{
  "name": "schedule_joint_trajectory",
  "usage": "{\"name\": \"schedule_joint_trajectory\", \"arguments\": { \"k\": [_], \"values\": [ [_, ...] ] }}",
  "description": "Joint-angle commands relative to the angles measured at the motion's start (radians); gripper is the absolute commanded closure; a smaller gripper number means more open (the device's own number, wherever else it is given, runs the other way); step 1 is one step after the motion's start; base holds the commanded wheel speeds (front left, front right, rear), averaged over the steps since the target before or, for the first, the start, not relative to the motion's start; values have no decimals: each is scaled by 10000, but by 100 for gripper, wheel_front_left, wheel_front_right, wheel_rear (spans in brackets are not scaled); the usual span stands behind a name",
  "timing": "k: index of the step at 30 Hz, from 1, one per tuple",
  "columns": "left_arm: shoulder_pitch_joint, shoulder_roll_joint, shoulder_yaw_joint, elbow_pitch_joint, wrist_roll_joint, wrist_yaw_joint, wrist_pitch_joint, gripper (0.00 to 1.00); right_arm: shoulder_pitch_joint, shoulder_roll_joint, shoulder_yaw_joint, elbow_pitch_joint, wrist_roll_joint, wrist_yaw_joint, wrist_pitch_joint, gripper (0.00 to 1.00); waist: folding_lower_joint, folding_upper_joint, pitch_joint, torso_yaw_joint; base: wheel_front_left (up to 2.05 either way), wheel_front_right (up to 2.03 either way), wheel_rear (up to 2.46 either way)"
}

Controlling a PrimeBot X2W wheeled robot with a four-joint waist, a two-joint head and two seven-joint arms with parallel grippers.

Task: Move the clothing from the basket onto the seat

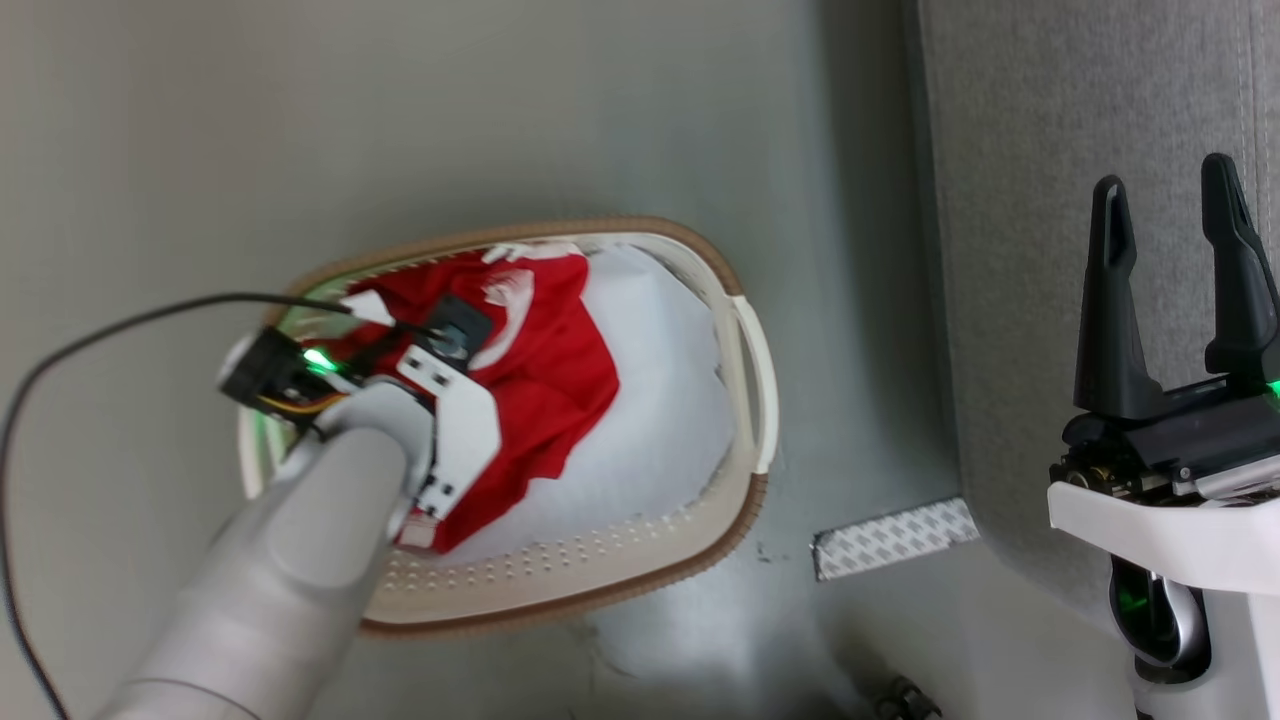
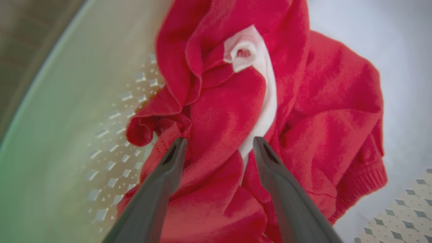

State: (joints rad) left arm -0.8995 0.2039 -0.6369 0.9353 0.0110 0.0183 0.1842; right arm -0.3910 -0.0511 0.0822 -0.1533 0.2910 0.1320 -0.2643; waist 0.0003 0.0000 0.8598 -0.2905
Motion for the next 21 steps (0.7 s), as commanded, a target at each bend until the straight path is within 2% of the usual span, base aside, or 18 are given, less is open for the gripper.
{"name": "schedule_joint_trajectory", "arguments": {
  "k": [1, 7, 9, 10, 16, 21],
  "values": [
    [-256, 153, -59, 195, 230, 123, 23, 0, -159, 6, 31, -180, 104, -27, -1, 0, -3, 0, 339, -303, 0, 0, 0],
    [-592, 470, -275, 817, 367, 203, -240, 0, -9, 7, 274, -701, 469, -25, 0, 0, -3, 0, 748, -718, 0, 0, 0],
    [-775, 504, -285, 934, 375, 203, -346, 72, 95, 4, 261, -830, 627, -27, -1, 0, -3, 0, 821, -808, 0, 0, 0],
    [-822, 476, -274, 1025, 300, 155, -385, 100, 172, 4, 230, -867, 694, -25, 0, 0, -3, 0, 830, -824, 0, 0, 0],
    [-838, 8, -289, 1049, 34, 189, -866, 100, 438, 6, -28, -629, 711, -25, -1, 0, -3, 0, 649, -602, 0, 0, 0],
    [-454, -445, -281, 1143, -233, 127, -1398, 100, 559, 5, -152, -343, 587, -25, -1, 0, -3, 0, -117, -224, 0, 0, 0]
  ]
}}
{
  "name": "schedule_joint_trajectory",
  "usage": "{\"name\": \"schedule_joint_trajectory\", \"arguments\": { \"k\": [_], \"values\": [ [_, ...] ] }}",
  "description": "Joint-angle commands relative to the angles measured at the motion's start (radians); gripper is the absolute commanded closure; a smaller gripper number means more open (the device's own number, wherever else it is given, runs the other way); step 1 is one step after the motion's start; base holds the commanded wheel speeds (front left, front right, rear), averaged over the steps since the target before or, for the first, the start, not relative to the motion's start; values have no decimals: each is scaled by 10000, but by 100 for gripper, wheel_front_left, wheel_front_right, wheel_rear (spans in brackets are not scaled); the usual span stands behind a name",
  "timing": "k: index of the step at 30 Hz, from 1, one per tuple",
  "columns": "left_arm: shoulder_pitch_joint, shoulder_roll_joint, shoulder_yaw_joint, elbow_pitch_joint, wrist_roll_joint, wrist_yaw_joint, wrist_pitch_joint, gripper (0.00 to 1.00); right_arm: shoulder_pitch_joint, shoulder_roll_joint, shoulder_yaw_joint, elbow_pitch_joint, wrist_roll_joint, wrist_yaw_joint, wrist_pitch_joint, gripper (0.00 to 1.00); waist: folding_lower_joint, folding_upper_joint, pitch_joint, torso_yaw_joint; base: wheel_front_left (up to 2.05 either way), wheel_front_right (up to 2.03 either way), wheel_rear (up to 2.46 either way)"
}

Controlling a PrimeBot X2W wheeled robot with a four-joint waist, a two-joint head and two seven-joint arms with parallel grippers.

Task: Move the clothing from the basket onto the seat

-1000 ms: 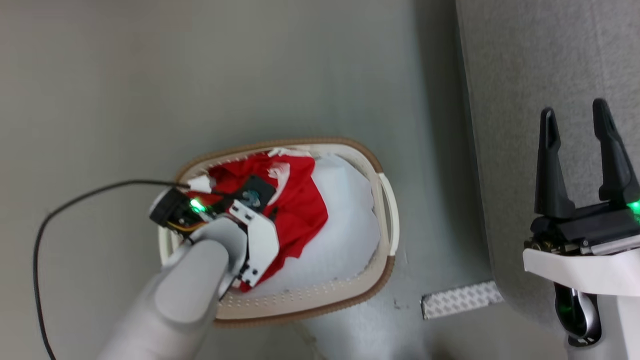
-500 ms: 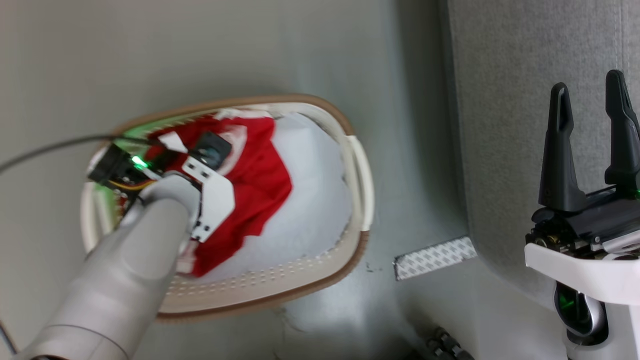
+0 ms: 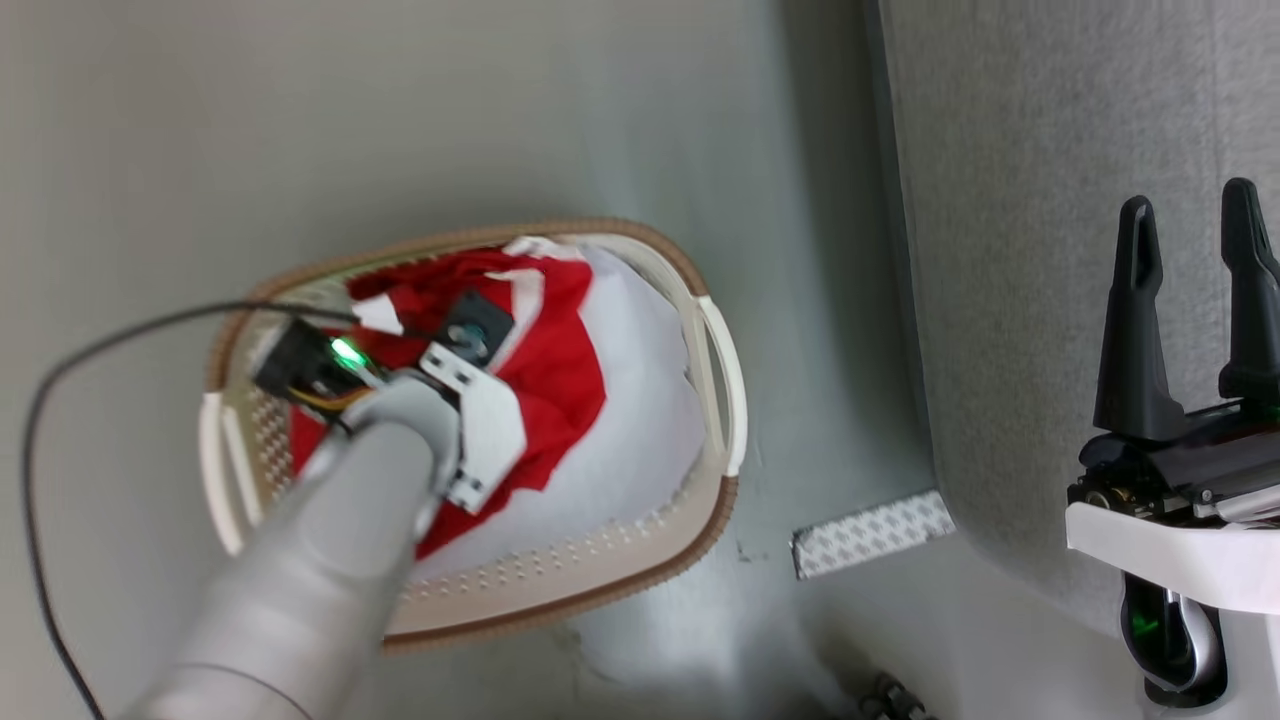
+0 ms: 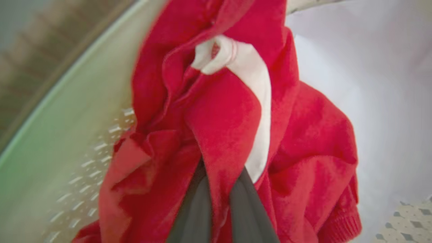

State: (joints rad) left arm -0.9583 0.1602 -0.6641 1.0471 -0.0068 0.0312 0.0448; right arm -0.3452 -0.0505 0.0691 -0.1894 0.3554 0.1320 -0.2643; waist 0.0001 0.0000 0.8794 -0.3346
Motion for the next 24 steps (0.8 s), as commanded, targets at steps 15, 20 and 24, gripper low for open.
{"name": "schedule_joint_trajectory", "arguments": {
  "k": [15, 20, 24],
  "values": [
    [2903, -996, 408, -1632, -1971, -656, -1806, 100, 1419, -12, -820, 1228, -1289, -27, 0, 0, -1, 0, -4953, 1908, 0, 0, 0],
    [4157, -814, 622, -3142, -2468, -493, -1940, 100, 2134, -183, -897, 1687, -1610, -25, 2, 0, -1, 0, -6558, 2350, 0, 0, 0],
    [5262, -476, 901, -4881, -2910, -185, -1768, 100, 2688, -415, -640, 2013, -1530, -25, 2, 0, -1, 0, -7651, 2582, 0, 0, 0]
  ]
}}
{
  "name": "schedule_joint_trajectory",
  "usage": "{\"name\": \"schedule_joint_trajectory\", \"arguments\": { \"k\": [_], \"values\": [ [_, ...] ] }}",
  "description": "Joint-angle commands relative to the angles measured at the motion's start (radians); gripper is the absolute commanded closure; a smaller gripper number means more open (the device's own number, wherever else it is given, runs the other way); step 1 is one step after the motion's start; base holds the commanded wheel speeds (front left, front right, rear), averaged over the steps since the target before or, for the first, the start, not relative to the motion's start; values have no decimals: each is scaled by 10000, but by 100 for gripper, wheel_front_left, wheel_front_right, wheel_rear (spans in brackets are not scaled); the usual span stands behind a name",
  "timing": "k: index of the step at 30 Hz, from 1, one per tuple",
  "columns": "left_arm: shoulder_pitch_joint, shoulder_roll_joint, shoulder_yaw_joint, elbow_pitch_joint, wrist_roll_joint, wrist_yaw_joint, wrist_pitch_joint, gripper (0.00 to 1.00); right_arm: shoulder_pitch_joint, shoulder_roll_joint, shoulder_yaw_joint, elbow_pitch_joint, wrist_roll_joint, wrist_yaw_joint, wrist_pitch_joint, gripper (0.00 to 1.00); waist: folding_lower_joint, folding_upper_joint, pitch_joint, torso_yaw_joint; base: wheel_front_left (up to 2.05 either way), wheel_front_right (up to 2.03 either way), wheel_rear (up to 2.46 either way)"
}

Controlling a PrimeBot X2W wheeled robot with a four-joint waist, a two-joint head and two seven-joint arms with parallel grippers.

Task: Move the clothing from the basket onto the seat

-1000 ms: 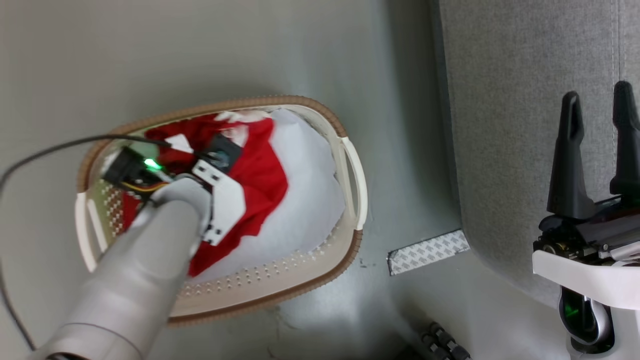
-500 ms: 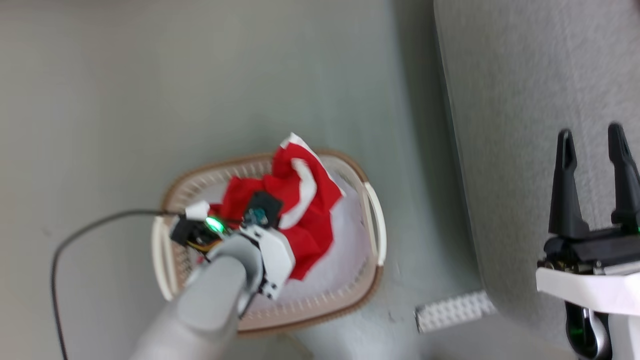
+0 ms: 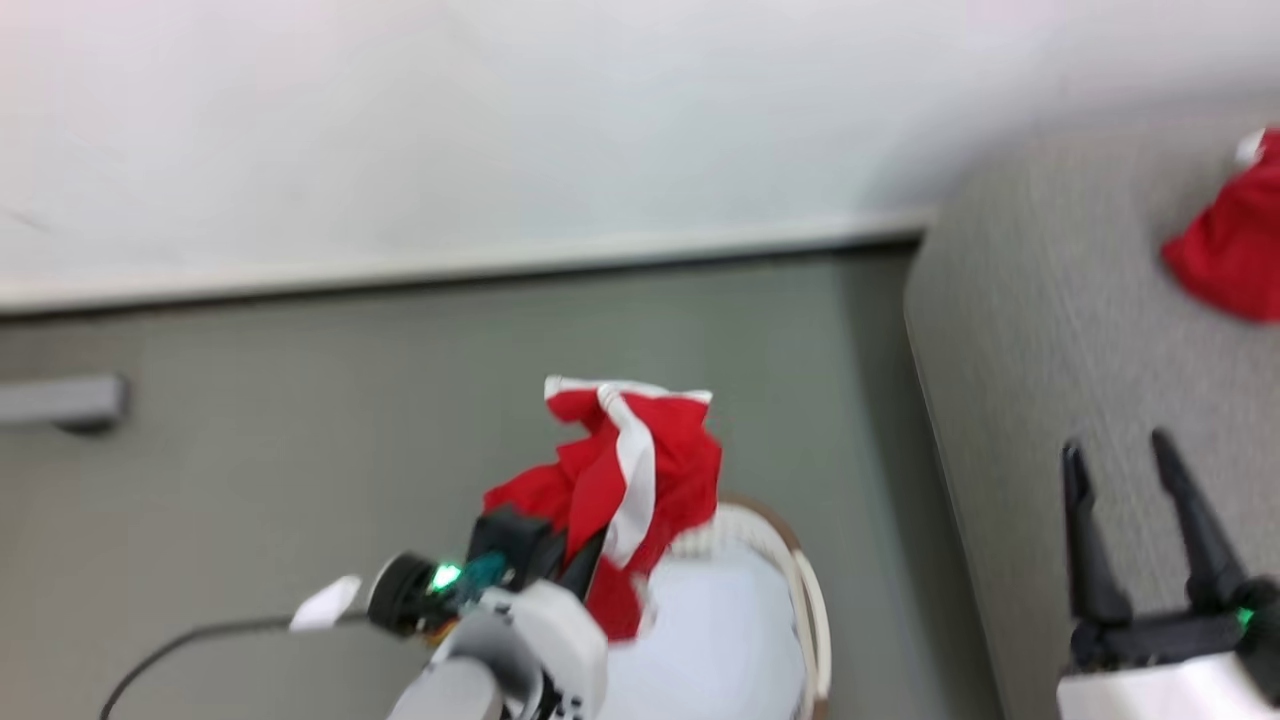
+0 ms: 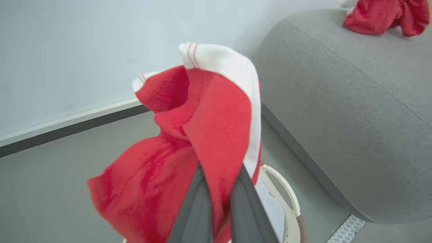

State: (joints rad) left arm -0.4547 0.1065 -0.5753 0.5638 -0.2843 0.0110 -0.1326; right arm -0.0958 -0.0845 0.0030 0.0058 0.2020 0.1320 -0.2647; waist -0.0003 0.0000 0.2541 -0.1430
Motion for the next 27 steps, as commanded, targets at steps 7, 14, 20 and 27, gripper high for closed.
{"name": "schedule_joint_trajectory", "arguments": {
  "k": [7, 14, 20, 27],
  "values": [
    [2173, 1046, 367, -3609, -556, 600, 949, 100, 1008, -781, 1317, 222, 585, -25, 167, 0, 3, 0, -2752, 762, 0, 0, 0],
    [3033, 2035, 542, -6695, -574, 973, 2149, 100, 886, -1762, 3399, -447, 1432, -27, 691, 0, 3, 0, -3028, 737, 0, 0, 0],
    [3075, 2334, 428, -7950, -626, 905, 2769, 100, 19, -2684, 5408, -1013, 2145, -25, 1249, 0, 3, 0, -3043, 637, 0, 0, 0],
    [2627, 2027, -164, -8232, -682, 545, 3106, 100, -1628, -3300, 7314, -736, 2476, -25, 1611, 0, 3, 0, -2977, 532, 0, 0, 0]
  ]
}}
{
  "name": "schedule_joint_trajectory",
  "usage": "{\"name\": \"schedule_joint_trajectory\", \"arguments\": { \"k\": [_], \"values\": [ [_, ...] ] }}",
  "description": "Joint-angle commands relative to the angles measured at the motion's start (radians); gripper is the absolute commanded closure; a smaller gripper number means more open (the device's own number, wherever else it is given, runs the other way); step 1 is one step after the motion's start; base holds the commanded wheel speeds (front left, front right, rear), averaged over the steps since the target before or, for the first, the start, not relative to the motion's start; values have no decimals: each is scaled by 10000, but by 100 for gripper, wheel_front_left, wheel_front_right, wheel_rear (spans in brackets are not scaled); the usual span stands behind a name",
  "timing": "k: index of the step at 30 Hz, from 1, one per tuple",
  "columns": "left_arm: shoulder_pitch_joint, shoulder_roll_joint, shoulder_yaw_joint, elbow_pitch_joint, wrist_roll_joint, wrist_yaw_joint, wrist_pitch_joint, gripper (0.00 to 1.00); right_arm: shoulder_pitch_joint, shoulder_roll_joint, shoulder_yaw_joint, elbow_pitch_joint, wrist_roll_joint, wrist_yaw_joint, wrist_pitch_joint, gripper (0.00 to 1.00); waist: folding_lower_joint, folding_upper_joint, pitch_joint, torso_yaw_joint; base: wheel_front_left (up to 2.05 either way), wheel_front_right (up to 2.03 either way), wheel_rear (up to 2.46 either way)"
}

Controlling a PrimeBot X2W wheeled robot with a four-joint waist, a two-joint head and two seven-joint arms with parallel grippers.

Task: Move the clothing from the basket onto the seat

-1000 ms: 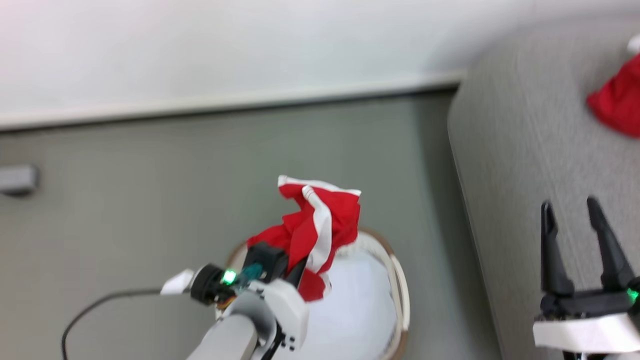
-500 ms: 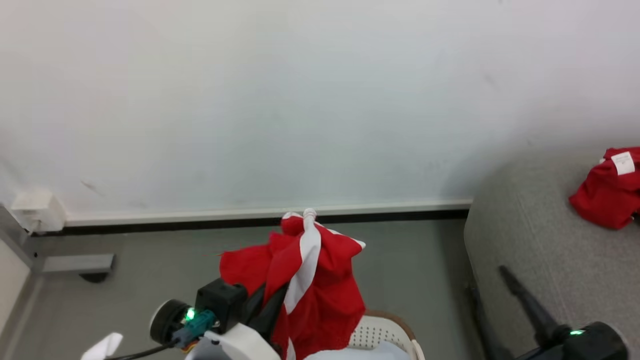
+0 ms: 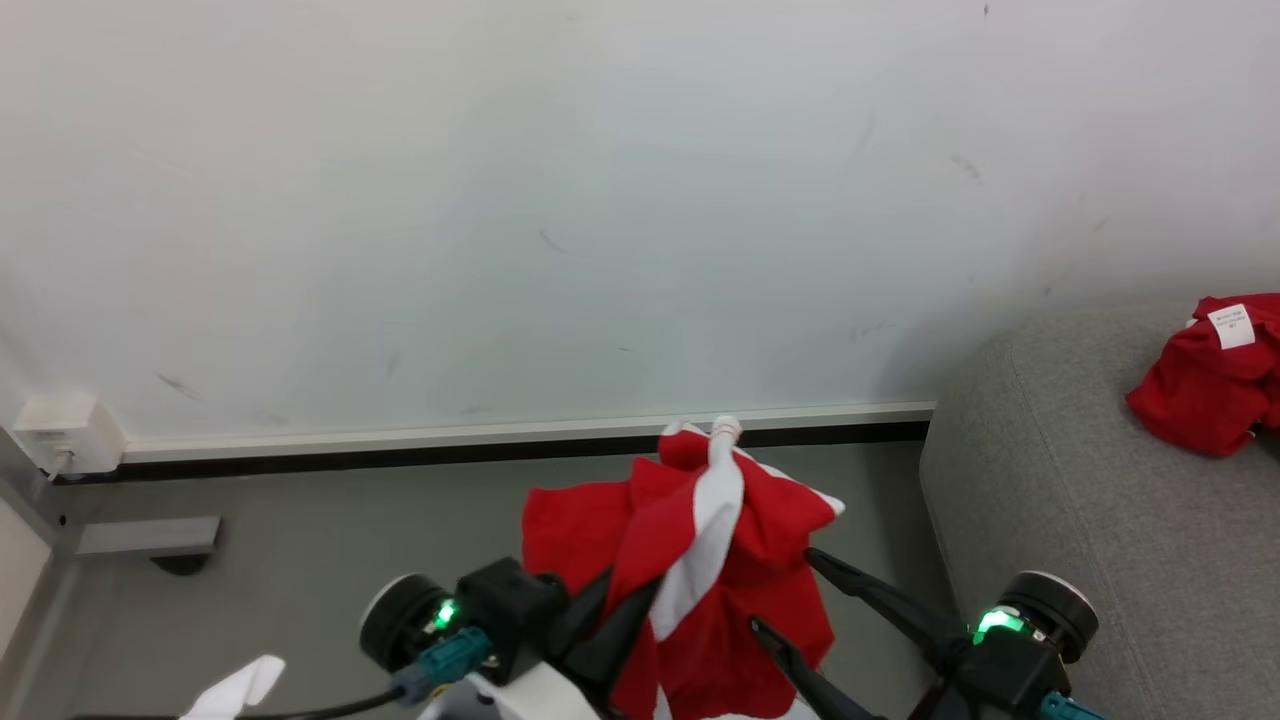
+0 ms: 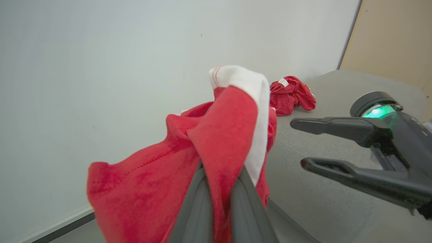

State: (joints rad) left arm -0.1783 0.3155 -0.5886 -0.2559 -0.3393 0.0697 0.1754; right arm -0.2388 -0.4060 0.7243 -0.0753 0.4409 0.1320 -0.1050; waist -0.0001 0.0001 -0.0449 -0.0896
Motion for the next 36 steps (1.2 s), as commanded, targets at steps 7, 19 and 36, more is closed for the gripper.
{"name": "schedule_joint_trajectory", "arguments": {
  "k": [7, 19, 36],
  "values": [
    [-625, -535, -835, 168, -247, -639, 161, 100, -1648, -217, 1684, 979, 587, -25, 186, 0, 1, -1, 69, 28, 0, 0, 0],
    [-725, -938, -1151, 784, -268, -687, -53, 100, -2522, -133, 2698, 2123, 2253, -25, -665, 100, 1, -1, 90, -71, 0, 0, 0],
    [-1003, -885, -997, 1844, 458, -298, -1418, 0, -1859, -1101, -238, 2012, 2518, -25, -1365, 100, 1, -1, 1380, -3010, 0, 0, 0]
  ]
}}
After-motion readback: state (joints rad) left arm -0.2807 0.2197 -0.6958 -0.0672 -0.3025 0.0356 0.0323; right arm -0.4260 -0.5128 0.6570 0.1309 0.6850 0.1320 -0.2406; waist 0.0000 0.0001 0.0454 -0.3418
